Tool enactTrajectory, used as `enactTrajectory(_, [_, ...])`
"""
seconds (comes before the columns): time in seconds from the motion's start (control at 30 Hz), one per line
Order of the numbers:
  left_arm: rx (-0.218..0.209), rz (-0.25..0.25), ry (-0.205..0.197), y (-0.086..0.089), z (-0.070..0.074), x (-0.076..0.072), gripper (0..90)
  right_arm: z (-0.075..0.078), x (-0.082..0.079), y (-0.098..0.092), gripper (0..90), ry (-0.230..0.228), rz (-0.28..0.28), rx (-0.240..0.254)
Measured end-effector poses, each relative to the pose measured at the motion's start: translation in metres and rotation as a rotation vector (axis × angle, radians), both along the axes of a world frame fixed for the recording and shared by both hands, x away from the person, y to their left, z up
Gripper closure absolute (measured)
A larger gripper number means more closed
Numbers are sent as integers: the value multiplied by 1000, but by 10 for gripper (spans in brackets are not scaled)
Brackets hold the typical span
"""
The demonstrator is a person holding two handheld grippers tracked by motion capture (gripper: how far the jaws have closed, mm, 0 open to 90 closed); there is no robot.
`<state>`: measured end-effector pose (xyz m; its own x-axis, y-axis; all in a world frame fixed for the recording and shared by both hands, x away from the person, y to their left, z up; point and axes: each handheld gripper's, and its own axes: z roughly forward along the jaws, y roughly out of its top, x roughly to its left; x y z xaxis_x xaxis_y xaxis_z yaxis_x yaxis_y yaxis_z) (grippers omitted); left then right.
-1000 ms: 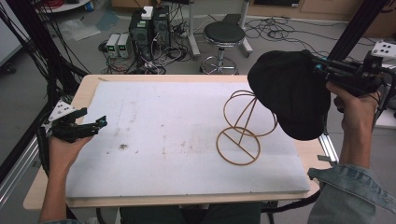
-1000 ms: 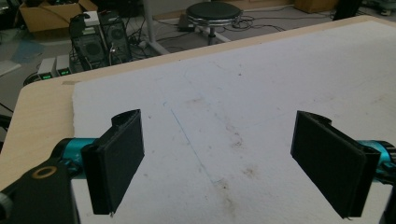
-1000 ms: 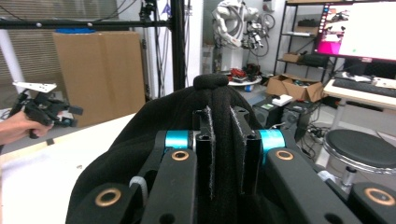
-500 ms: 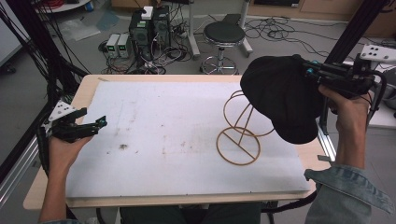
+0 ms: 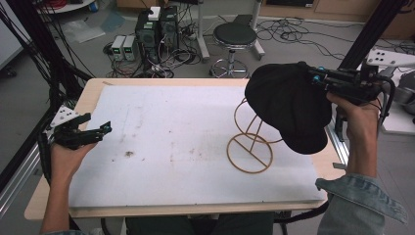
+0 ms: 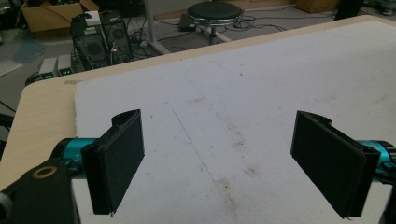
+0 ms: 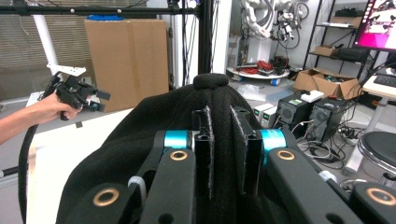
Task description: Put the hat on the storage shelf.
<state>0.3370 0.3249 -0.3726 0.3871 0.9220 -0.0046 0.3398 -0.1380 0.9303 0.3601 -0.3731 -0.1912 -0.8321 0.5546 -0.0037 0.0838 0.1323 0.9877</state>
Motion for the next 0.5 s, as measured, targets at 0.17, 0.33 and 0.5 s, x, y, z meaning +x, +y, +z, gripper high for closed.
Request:
enactTrajectory(0.17, [-1, 0, -2, 0, 0, 0, 176, -2, 1, 3, 816, 1, 8, -5])
enactTrajectory(0.33, [-3, 0, -2, 0, 0, 0, 177, -5, 3, 6, 815, 13, 19, -11])
enactTrajectory(0.5, [-1, 0, -1, 0, 0, 0, 177, -8, 4, 11, 811, 18, 31, -20])
